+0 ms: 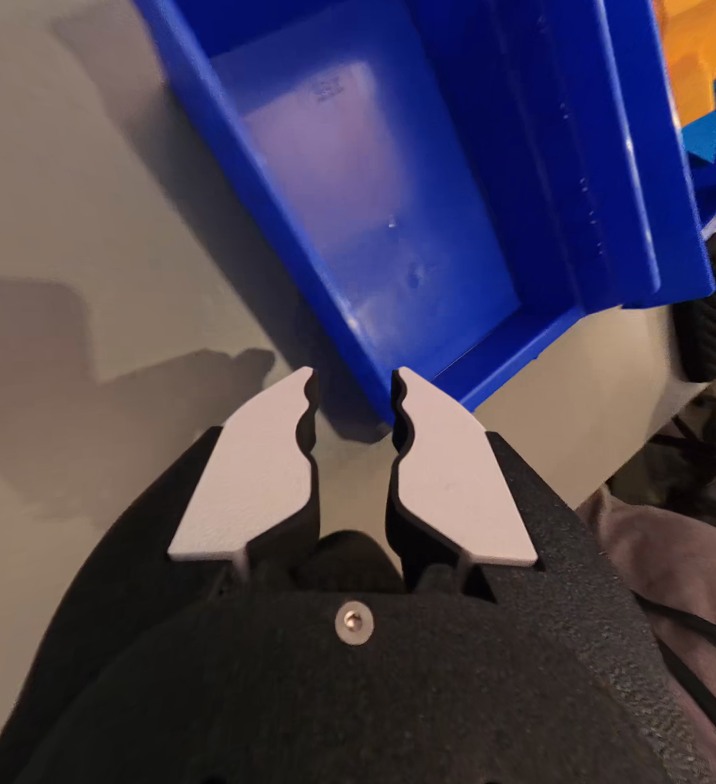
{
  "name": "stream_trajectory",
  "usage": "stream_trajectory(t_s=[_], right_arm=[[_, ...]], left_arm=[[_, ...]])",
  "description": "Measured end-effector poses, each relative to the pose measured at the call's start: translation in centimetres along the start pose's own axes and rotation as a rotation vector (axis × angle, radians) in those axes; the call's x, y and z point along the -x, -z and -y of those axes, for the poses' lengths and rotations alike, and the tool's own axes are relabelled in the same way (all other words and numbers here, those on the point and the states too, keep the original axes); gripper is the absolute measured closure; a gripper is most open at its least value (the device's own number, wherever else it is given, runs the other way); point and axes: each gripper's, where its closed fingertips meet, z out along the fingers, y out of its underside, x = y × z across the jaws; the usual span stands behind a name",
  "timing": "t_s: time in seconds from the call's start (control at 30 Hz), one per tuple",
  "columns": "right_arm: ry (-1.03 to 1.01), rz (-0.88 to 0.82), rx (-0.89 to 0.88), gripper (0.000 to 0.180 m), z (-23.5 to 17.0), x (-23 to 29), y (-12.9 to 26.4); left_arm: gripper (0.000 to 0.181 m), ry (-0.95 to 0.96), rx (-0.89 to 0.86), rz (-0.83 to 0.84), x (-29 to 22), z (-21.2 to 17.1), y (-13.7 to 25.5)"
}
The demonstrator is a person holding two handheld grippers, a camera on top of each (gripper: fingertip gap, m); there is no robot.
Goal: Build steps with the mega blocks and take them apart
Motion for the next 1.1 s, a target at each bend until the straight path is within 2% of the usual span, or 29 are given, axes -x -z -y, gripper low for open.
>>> stream_trajectory(t_s=[0.07,0.23,0.4,0.57,0.7,0.8,0.87,0.97,1.1], right_arm=[[-0.01,0.002,-0.012,0.175,-0.8,-0.8,0.2],[-0.052,-0.006,-0.048,0.175,-2.5,-2.3,1.5],[-0.04,-0.048,-0.099,0.175,-2.6,-2.7,4.9],[0.032,-0.097,-0.094,0.175,-1.2,0.4,11.3],[0.149,-0.135,-0.084,0.175,2.3,6.5,16.0],[0.256,-0.1,-0.065,0.175,5.6,13.3,17.5],[0.341,-0.065,-0.053,0.175,8.0,18.6,17.4],[0.478,-0.02,-0.042,0.175,11.6,26.6,15.9],[0.632,0.015,-0.007,0.175,15.4,36.3,12.6]], left_arm=[[0.15,0.005,-0.064,0.074,1.0,-0.8,3.0],[0.152,0.059,-0.281,0.14,2.1,-1.7,9.2],[0.152,0.058,-0.311,0.2,2.5,-3.1,11.0],[0.152,0.063,-0.364,0.226,2.3,-3.0,12.3],[0.151,0.085,-0.447,0.271,2.0,-3.5,14.4],[0.15,0.069,-0.517,0.317,1.3,-4.2,16.4],[0.141,0.075,-0.582,0.36,0.9,-4.6,17.9],[0.101,0.147,-0.711,0.46,1.0,-5.3,20.8],[0.1,0.138,-0.879,0.514,-0.2,-6.2,24.1]])
